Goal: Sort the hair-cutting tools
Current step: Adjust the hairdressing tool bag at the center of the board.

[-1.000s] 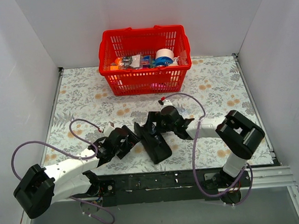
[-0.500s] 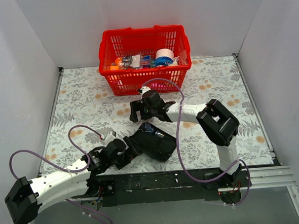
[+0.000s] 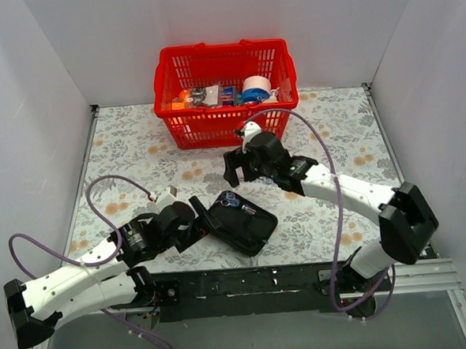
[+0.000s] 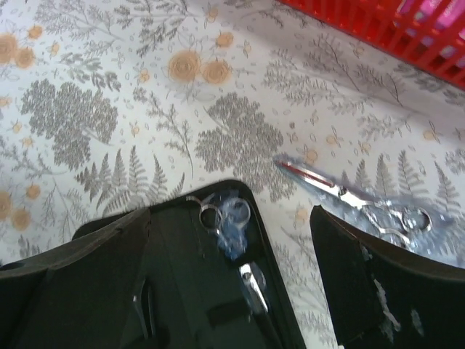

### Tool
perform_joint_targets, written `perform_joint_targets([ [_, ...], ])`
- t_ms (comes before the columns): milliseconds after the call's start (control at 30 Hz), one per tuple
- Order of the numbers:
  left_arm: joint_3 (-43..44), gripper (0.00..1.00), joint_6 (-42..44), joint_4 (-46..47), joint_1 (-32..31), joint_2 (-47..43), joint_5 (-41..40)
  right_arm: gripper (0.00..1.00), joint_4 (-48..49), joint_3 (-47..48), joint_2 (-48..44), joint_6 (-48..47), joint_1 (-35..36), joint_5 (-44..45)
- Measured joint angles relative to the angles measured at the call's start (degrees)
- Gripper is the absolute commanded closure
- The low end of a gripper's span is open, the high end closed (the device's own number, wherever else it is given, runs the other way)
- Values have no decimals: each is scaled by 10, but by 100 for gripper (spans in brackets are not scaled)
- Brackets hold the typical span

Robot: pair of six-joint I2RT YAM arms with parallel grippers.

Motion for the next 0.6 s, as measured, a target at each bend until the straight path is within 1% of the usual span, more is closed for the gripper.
perform_joint_targets([
  [33,27,13,0,-13,0,3,-12,2,-3,-21,-33,-1,1,3],
  [133,80,12,0,-29,0,20,-43,2,-9,-80,-93,5,6,7],
  [267,123,12,12,-21,0,81,-83,2,-27,-197,-157,38,14,5],
  [333,130,12,29,1,6,124,-90,2,-39,-252,-192,62,19,4],
  [433,125,13,57,53,30,184,-75,2,-53,-320,-259,101,26,3],
  [600,99,14,86,135,68,241,-50,2,-57,-392,-376,170,31,-3],
])
